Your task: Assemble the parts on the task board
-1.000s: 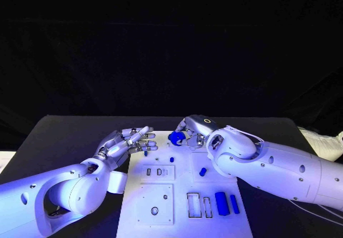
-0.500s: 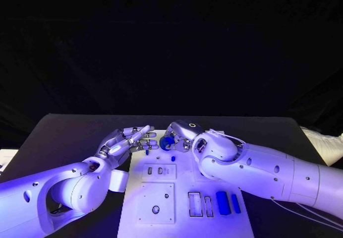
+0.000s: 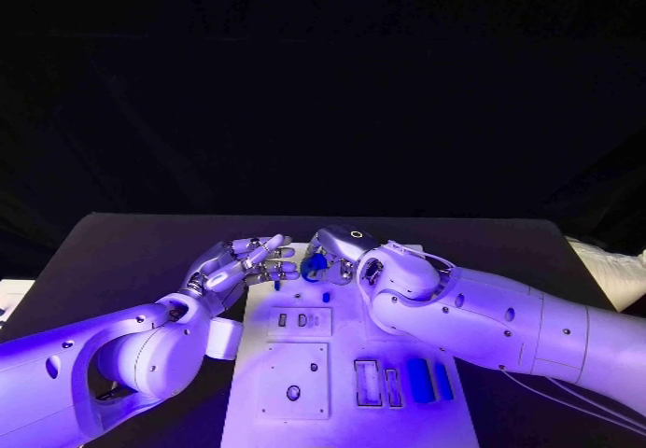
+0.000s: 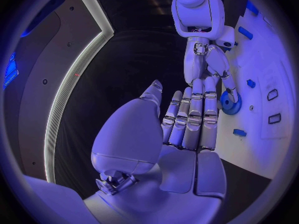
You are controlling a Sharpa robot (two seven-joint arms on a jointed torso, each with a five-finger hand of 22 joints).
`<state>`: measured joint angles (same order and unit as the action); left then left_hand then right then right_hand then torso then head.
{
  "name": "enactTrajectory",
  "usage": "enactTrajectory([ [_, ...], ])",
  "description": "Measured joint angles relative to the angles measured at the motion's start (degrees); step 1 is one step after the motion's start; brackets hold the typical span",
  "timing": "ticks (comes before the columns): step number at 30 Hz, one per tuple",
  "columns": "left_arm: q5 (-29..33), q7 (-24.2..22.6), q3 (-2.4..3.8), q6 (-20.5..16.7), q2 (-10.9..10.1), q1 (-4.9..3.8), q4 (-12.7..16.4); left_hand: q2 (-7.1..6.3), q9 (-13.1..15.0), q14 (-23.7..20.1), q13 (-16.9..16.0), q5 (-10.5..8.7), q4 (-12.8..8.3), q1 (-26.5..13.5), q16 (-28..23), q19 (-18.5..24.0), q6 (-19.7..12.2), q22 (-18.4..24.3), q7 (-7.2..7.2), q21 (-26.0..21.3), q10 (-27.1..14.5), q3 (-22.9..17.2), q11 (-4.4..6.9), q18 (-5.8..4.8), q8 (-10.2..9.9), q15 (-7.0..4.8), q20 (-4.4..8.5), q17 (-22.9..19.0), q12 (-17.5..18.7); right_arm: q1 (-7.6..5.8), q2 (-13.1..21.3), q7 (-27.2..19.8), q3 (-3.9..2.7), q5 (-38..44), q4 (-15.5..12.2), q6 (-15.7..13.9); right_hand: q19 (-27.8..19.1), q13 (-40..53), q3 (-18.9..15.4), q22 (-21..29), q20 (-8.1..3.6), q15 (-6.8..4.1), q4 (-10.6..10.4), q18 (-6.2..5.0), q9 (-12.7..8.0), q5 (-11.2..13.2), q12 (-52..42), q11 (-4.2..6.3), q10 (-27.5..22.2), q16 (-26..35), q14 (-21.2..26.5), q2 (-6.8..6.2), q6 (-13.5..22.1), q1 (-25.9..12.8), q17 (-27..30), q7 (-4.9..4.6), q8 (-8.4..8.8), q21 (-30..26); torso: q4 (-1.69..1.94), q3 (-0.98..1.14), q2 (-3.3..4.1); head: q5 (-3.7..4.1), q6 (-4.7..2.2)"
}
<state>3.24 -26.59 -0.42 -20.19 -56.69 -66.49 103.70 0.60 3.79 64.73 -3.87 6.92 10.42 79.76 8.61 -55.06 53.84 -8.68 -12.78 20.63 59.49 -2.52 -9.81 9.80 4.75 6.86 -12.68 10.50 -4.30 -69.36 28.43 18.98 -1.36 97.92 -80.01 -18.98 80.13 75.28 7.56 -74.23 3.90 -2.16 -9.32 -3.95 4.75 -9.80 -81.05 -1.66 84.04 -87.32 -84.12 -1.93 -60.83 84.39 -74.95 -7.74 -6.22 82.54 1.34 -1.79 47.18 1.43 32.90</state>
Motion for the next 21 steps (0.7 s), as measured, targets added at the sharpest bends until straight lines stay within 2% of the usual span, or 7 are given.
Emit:
enactTrajectory([
  [2,0.00,0.00,0.00,0.00,0.00,0.00,-0.02,0.00,0.00,0.00,0.00,0.00,0.00,0.00,0.00,0.00,0.00,0.00,0.00,0.00,0.00,0.00,0.00,0.00,0.00,0.00,0.00,0.00,0.00,-0.01,-0.03,0.01,0.00,0.13,0.13,0.19,-0.31,0.02,0.08,0.15,0.31,0.17,-0.08,0.00,0.01,0.55,0.97,-0.53,-0.09,0.00,0.17,-0.38,0.37,-1.10,0.00,0.29,0.80,0.00,-0.02,0.00,0.00,0.02,0.01],
  [5,0.00,0.01,0.00,0.01,0.00,0.00,-0.05,0.00,0.00,0.00,0.00,0.00,0.00,0.00,0.00,0.00,0.00,0.00,0.00,0.00,0.00,0.00,0.00,0.00,0.00,0.00,0.00,0.00,0.00,-0.02,-0.02,0.17,0.00,0.41,0.29,0.45,-0.44,-0.02,0.28,0.22,0.46,0.54,-0.34,0.00,0.12,0.82,1.86,-0.65,-0.03,0.00,0.10,-0.56,1.39,-2.91,0.00,-0.13,1.61,0.00,-0.03,0.03,0.00,0.06,0.02],
  [7,0.00,0.01,0.00,0.01,0.00,0.00,-0.07,0.00,0.00,0.00,0.00,0.00,0.00,0.00,0.00,0.00,0.00,0.00,0.00,0.00,0.00,0.00,0.00,0.00,0.00,0.00,0.00,0.00,0.00,-0.02,0.02,0.32,0.00,0.61,0.29,0.54,-0.33,-0.41,-0.04,0.23,0.75,0.54,-0.81,0.00,0.16,0.82,2.14,-1.01,0.00,0.00,0.10,-0.80,1.49,-3.61,0.00,-0.23,1.66,0.00,-0.03,0.04,0.00,0.07,0.03],
  [21,0.00,0.02,0.00,0.02,-0.10,0.00,-0.08,0.00,0.00,0.00,0.00,0.00,0.00,0.00,0.00,0.00,0.00,0.00,0.00,0.00,0.00,0.00,0.00,0.00,0.00,0.00,0.00,0.05,0.00,0.15,1.21,1.66,0.10,1.30,-0.33,-0.04,-0.33,-0.35,-0.58,0.23,1.14,0.75,-1.69,0.00,0.16,0.81,2.13,-1.02,0.01,0.00,0.30,-1.94,1.45,-5.32,0.01,-0.23,1.91,0.00,-0.07,0.07,0.02,0.03,0.20],
])
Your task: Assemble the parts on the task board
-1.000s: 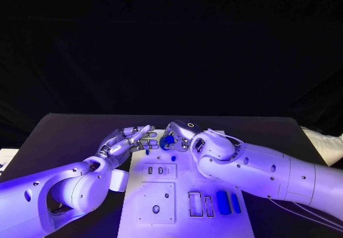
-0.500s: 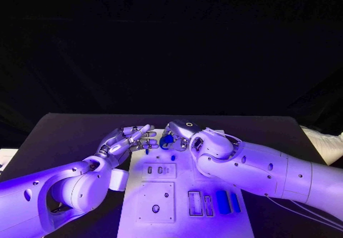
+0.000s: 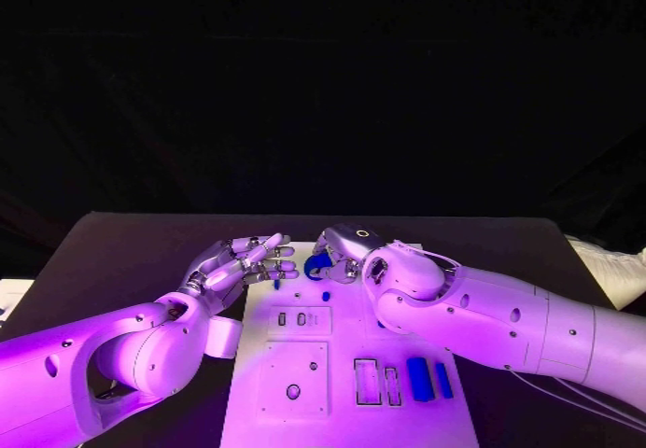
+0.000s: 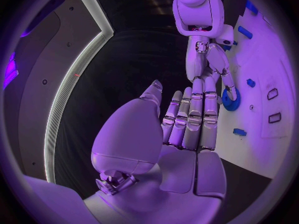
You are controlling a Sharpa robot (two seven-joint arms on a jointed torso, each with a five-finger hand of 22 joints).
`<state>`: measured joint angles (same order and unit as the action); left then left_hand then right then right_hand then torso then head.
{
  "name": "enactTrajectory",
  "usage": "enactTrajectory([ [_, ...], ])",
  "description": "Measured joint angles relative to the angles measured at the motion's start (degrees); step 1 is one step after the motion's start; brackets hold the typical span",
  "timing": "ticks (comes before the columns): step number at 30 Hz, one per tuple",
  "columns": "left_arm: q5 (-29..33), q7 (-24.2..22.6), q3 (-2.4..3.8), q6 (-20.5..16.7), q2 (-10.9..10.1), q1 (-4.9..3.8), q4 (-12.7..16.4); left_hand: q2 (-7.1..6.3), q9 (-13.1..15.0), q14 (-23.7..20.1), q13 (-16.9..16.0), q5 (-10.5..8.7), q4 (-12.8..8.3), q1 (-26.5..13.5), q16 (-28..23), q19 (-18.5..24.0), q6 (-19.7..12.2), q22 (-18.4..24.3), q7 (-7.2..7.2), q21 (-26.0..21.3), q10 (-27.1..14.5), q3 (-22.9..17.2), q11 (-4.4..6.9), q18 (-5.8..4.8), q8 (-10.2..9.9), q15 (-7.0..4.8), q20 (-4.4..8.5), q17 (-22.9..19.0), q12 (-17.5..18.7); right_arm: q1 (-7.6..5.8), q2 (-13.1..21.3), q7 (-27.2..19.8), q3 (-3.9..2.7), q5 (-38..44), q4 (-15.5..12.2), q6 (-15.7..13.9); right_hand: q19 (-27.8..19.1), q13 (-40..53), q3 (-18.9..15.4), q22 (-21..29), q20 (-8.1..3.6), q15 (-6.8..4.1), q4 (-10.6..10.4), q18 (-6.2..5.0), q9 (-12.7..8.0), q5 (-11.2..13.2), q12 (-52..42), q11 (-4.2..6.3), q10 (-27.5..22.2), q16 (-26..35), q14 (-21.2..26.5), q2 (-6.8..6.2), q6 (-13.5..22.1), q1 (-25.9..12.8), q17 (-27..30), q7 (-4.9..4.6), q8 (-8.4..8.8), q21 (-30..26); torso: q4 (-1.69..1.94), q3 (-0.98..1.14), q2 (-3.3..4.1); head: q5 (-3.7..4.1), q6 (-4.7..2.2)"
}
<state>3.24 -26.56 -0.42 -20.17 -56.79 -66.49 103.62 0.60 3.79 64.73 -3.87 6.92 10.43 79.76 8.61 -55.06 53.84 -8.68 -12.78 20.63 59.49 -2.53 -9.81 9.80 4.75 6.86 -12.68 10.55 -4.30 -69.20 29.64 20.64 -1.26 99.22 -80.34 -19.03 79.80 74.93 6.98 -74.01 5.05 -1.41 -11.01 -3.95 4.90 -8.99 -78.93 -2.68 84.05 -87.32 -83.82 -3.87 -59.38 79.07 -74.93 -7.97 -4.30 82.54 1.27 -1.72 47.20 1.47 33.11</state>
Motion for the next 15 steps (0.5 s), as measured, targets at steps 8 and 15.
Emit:
enactTrajectory([
  [8,0.00,0.00,0.00,0.00,-0.08,0.00,-0.04,0.00,0.00,0.00,0.00,0.00,0.00,0.00,0.00,0.00,0.00,0.07,0.00,0.00,0.00,0.00,0.00,0.00,-0.22,0.00,0.00,0.08,0.21,0.32,0.47,0.25,0.13,0.00,-0.30,-0.82,0.00,0.00,-0.71,0.00,0.00,0.20,-0.71,0.00,0.04,-0.01,0.45,0.00,0.01,0.00,-0.20,-1.17,0.62,-1.17,0.00,-0.01,0.34,0.00,-0.01,0.01,0.00,0.07,0.07],
  [15,0.00,0.00,0.00,0.00,-0.13,0.00,-0.07,0.00,0.00,0.00,0.00,0.00,0.00,0.00,0.00,0.00,0.00,0.07,0.00,0.00,0.00,0.00,0.00,0.00,-0.22,0.00,0.00,0.07,0.21,0.36,0.58,0.25,0.12,-0.21,-0.26,-1.08,-0.21,-0.01,-1.99,0.05,0.20,0.20,-2.62,0.00,-0.05,-0.22,1.28,-0.21,-0.21,0.00,-0.20,-1.80,1.74,-3.10,0.01,-0.28,0.34,0.00,-0.01,-0.01,0.01,0.17,0.07],
])
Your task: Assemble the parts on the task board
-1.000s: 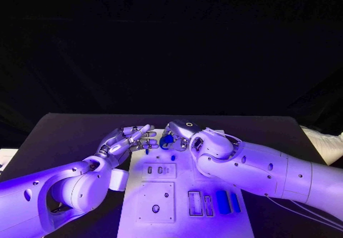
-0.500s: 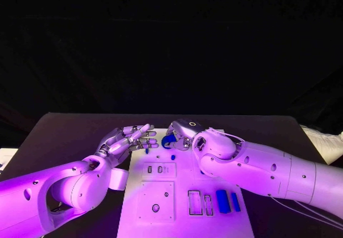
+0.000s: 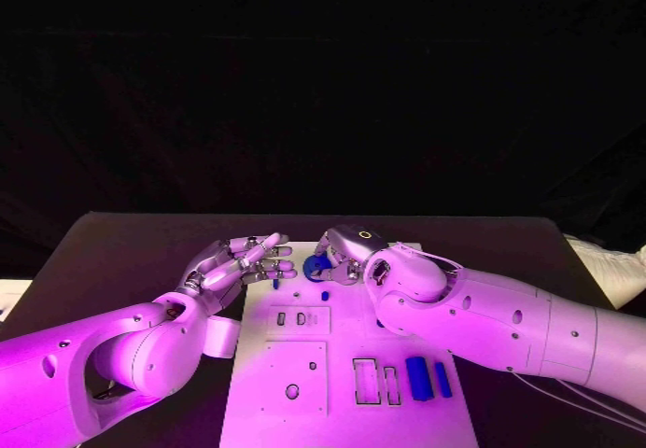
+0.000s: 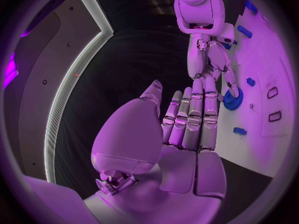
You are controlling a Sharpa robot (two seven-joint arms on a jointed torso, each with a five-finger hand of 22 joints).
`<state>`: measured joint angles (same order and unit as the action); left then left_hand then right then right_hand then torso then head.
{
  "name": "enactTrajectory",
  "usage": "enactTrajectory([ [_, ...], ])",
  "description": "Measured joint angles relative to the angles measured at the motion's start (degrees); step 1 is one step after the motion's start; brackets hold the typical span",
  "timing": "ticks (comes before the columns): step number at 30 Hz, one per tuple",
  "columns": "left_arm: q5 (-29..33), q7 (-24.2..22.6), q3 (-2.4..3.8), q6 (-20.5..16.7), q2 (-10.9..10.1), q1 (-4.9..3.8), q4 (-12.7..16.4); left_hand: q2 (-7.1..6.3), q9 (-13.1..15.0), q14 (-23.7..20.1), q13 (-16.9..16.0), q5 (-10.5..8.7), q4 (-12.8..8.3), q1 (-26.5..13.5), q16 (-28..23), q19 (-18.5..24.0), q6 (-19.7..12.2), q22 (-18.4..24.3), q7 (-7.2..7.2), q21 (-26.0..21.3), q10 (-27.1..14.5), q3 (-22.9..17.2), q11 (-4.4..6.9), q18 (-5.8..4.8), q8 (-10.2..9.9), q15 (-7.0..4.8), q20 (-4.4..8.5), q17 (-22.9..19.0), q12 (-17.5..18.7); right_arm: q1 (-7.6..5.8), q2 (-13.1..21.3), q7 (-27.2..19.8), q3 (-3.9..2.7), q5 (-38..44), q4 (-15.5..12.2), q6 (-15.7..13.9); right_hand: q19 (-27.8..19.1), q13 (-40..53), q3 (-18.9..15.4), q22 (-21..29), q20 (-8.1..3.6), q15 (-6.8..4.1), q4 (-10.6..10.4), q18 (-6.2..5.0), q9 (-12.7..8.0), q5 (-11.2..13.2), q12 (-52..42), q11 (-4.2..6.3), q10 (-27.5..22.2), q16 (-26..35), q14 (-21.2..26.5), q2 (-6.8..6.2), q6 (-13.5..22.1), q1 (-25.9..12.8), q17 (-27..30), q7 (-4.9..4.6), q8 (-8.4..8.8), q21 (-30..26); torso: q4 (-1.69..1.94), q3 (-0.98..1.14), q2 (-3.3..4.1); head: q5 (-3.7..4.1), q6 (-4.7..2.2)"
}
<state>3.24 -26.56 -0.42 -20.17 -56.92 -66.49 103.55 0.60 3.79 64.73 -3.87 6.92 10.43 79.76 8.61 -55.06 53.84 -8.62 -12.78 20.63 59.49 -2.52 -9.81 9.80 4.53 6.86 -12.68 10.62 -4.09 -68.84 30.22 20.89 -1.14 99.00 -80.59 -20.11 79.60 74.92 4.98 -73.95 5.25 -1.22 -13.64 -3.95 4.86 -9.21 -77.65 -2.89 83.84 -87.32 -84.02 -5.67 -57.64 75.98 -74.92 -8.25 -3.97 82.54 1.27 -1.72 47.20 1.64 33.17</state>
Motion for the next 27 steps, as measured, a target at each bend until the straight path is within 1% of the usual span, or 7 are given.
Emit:
enactTrajectory([
  [2,0.00,0.00,0.00,0.00,-0.01,0.00,0.00,0.00,0.00,0.00,0.00,0.00,0.00,0.00,0.00,0.00,0.00,0.00,0.00,0.00,0.00,0.00,0.00,0.00,0.00,0.00,0.00,0.00,0.00,0.00,0.04,0.00,0.00,-0.14,0.08,0.06,0.00,0.00,-0.71,0.08,0.00,0.00,-1.38,0.00,0.00,-1.38,0.01,-0.21,0.21,0.00,0.00,0.25,0.00,-1.96,0.00,0.00,0.00,0.00,0.01,-0.01,0.00,0.03,0.00],
  [4,0.00,0.00,0.00,0.00,-0.02,0.00,0.00,0.00,0.00,0.00,0.00,0.00,0.00,0.00,0.00,0.00,0.00,0.00,0.00,0.00,0.00,0.00,0.00,0.00,0.00,0.00,0.00,0.00,0.00,0.00,0.06,0.00,0.00,-0.39,0.21,0.25,0.00,0.00,-1.98,0.20,0.00,0.00,-2.75,0.00,0.00,-3.87,0.56,-0.21,0.21,0.00,0.00,0.70,0.00,-5.67,0.00,0.00,0.00,0.00,0.01,-0.02,0.00,0.05,0.00],
  [6,0.00,0.01,0.00,0.00,-0.04,0.00,0.00,0.00,0.00,0.00,0.00,0.00,0.00,0.00,-0.01,0.00,0.00,0.00,0.00,0.00,0.00,0.00,0.00,0.00,0.00,0.00,0.00,0.00,0.00,0.00,0.07,0.00,-0.01,-0.83,0.39,0.59,0.00,0.00,-3.68,0.24,0.00,0.20,-3.08,0.00,0.04,-6.41,0.57,-0.21,0.21,0.00,0.21,1.37,0.22,-9.66,0.00,-0.22,0.00,0.00,0.00,-0.02,0.00,0.06,-0.01],
  [8,0.00,0.03,0.00,0.00,-0.05,0.00,0.00,0.00,0.00,0.00,0.00,0.00,0.00,0.00,-0.23,0.00,0.00,0.00,0.00,0.00,0.00,0.00,0.00,0.00,0.00,0.00,0.00,0.00,0.00,0.00,0.07,0.02,-0.01,-1.32,0.57,1.05,0.00,-0.01,-4.88,0.24,0.00,0.41,-3.08,0.00,0.12,-7.89,0.57,-0.21,0.21,-0.17,0.00,1.90,0.42,-11.30,0.00,-0.02,-0.01,0.00,0.02,-0.02,0.00,0.07,-0.02],
  [20,0.00,0.16,0.00,0.00,-0.11,0.00,0.04,0.00,0.00,0.00,0.00,0.00,0.00,0.00,-0.24,0.00,0.00,-0.01,0.00,0.00,0.00,0.00,0.00,0.00,0.00,0.00,0.00,-0.01,0.00,-0.28,-0.09,0.12,-0.23,-4.14,1.14,3.14,0.00,-0.01,-6.09,-0.30,0.41,0.40,-3.03,0.00,0.07,-8.32,0.21,-0.20,0.21,-0.56,0.00,2.22,0.63,-12.06,0.01,-0.23,-0.02,0.00,0.07,0.00,-0.01,0.03,0.02],
  [24,0.00,0.19,0.00,-0.01,-0.16,0.00,0.04,0.00,0.00,0.00,0.00,0.00,0.00,0.00,-0.23,0.00,0.00,-0.01,0.00,0.00,0.00,0.00,0.00,0.00,0.00,0.00,0.00,-0.01,0.00,-0.15,0.25,-0.17,-0.09,-4.49,0.94,2.09,0.09,-0.02,-6.50,-0.65,0.50,0.40,-2.62,-0.01,0.20,-9.75,-0.11,-0.20,0.21,-0.79,0.00,2.46,0.66,-11.65,0.01,-0.26,-0.01,0.00,0.07,-0.01,-0.01,0.03,0.00],
  [27,0.00,0.22,0.00,-0.01,-0.17,0.00,0.04,0.00,0.00,0.00,0.00,0.00,0.00,0.00,-0.23,0.00,0.00,-0.01,0.00,0.00,0.00,0.00,0.00,0.00,0.01,0.00,0.00,-0.01,0.00,0.17,1.14,-0.84,0.07,-4.70,0.50,-0.27,0.21,-0.02,-6.72,-0.76,0.62,0.40,-2.41,-0.01,0.33,-10.77,-0.11,-0.21,0.21,-0.79,0.00,2.58,1.04,-9.56,0.01,-0.24,-0.12,0.00,0.05,-0.01,-0.01,0.09,-0.13],
])
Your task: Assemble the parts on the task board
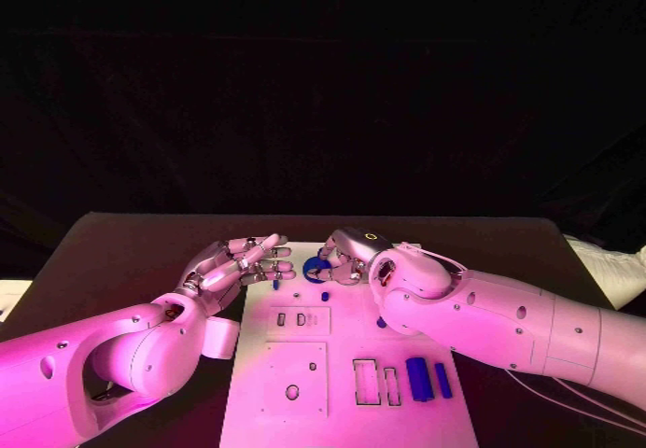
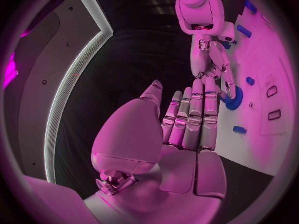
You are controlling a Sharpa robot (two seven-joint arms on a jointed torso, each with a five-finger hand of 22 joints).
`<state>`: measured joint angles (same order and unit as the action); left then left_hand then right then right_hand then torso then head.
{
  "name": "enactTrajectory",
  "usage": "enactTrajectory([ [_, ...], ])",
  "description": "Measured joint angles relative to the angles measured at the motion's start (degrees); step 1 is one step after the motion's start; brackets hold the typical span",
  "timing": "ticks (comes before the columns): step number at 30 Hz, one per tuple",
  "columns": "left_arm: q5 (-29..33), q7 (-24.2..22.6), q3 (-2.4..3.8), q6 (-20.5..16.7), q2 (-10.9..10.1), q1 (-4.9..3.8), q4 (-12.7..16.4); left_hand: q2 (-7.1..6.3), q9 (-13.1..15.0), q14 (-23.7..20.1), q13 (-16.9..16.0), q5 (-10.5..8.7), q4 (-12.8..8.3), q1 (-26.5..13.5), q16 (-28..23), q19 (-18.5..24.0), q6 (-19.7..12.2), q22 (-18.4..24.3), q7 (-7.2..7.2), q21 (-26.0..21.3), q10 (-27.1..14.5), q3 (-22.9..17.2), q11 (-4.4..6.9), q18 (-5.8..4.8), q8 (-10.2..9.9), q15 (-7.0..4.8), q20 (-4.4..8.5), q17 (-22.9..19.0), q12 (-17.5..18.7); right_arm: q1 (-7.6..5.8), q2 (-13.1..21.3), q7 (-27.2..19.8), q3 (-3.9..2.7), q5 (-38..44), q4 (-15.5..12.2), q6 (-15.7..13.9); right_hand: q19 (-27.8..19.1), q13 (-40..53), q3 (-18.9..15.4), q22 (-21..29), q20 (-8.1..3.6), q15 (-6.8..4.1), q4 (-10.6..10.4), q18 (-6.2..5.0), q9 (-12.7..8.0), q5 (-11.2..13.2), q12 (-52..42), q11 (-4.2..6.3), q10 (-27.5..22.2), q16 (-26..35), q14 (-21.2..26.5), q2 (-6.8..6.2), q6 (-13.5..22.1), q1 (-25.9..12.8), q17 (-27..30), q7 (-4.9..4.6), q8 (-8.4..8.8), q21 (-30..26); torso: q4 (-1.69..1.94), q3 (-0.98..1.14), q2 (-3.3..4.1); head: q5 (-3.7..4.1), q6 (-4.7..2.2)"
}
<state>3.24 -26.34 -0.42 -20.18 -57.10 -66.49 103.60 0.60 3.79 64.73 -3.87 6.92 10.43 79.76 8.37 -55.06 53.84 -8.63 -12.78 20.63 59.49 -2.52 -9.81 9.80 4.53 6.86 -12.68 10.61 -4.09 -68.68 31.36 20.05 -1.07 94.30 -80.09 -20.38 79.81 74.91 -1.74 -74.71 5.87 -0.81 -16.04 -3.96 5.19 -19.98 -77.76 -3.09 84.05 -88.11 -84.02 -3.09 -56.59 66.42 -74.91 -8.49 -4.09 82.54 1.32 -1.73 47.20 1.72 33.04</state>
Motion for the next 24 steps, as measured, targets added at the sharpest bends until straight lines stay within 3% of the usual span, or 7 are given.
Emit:
enactTrajectory([
  [3,0.00,0.02,0.00,0.00,-0.05,0.00,-0.02,0.00,0.00,0.00,0.00,0.00,0.00,0.00,0.00,0.00,0.00,0.00,0.00,0.00,0.00,0.00,0.00,0.00,0.00,0.00,0.00,0.00,0.00,0.08,1.44,-1.93,-0.13,-0.66,-0.72,-2.94,0.00,0.00,-0.12,0.13,0.00,0.00,0.34,0.00,-0.33,0.05,0.00,-0.30,-0.13,0.00,0.00,0.50,0.69,2.37,0.00,-0.25,0.61,0.00,-0.04,0.01,-0.03,0.02,-0.15],
  [6,0.00,0.03,0.00,0.00,-0.13,0.00,-0.27,0.00,0.00,0.00,0.00,0.00,-0.17,0.00,0.00,0.00,0.00,0.04,0.00,0.00,0.00,0.17,0.00,0.00,0.00,0.00,0.00,0.08,0.00,0.00,3.78,-5.62,-0.97,-2.80,-1.96,-5.38,0.00,0.00,0.06,0.47,0.00,0.41,1.02,0.01,-0.38,1.48,0.60,-0.51,0.09,-0.19,0.00,1.13,1.55,4.88,0.00,-0.51,0.70,0.00,-0.08,0.02,-0.04,0.06,-0.28],
  [10,0.00,0.04,0.00,0.01,-0.34,0.00,-0.65,0.00,0.00,0.00,0.00,0.00,-0.17,0.00,0.00,0.00,0.00,0.05,0.00,0.00,0.00,0.17,0.00,0.00,0.00,0.00,0.00,0.09,0.00,-0.55,8.35,-11.54,-1.69,-8.55,-4.12,-6.46,-0.21,0.01,0.19,0.64,0.21,0.41,2.54,0.00,-0.38,1.81,1.06,-0.71,-0.12,-0.32,0.00,1.45,1.56,7.84,0.00,-0.52,0.70,0.00,-0.15,0.05,-0.12,0.25,-0.38],
  [17,0.00,0.12,-0.01,0.05,-0.51,0.01,-1.05,0.00,0.00,0.00,0.00,0.00,-0.17,0.00,0.00,0.00,0.00,0.05,0.00,0.00,0.00,0.17,0.00,0.00,0.00,0.00,0.00,0.08,0.00,-1.44,17.73,-19.52,-2.09,-19.10,-7.91,-4.24,-0.21,0.41,1.94,0.77,0.21,0.45,6.37,0.00,-0.17,4.06,1.26,-0.82,-0.22,-0.32,-0.02,1.54,1.01,13.24,0.01,-0.43,0.35,-0.22,-0.67,0.13,-0.46,0.36,-0.28],
  [24,0.00,0.24,-0.01,0.16,-0.48,0.01,-1.42,0.00,0.00,0.00,0.00,0.00,-0.16,0.00,0.00,0.00,0.00,0.05,0.00,0.00,0.00,0.16,0.00,0.00,0.00,0.00,0.00,0.08,0.00,-0.96,25.21,-23.63,-2.07,-25.52,-8.08,-0.56,-0.21,0.96,2.94,0.54,0.21,0.73,9.26,0.00,-0.18,4.33,1.45,-1.01,-0.41,-0.32,-0.09,0.68,0.74,16.88,0.01,-0.34,0.35,-0.22,-1.51,0.42,-0.85,0.77,0.03],
])
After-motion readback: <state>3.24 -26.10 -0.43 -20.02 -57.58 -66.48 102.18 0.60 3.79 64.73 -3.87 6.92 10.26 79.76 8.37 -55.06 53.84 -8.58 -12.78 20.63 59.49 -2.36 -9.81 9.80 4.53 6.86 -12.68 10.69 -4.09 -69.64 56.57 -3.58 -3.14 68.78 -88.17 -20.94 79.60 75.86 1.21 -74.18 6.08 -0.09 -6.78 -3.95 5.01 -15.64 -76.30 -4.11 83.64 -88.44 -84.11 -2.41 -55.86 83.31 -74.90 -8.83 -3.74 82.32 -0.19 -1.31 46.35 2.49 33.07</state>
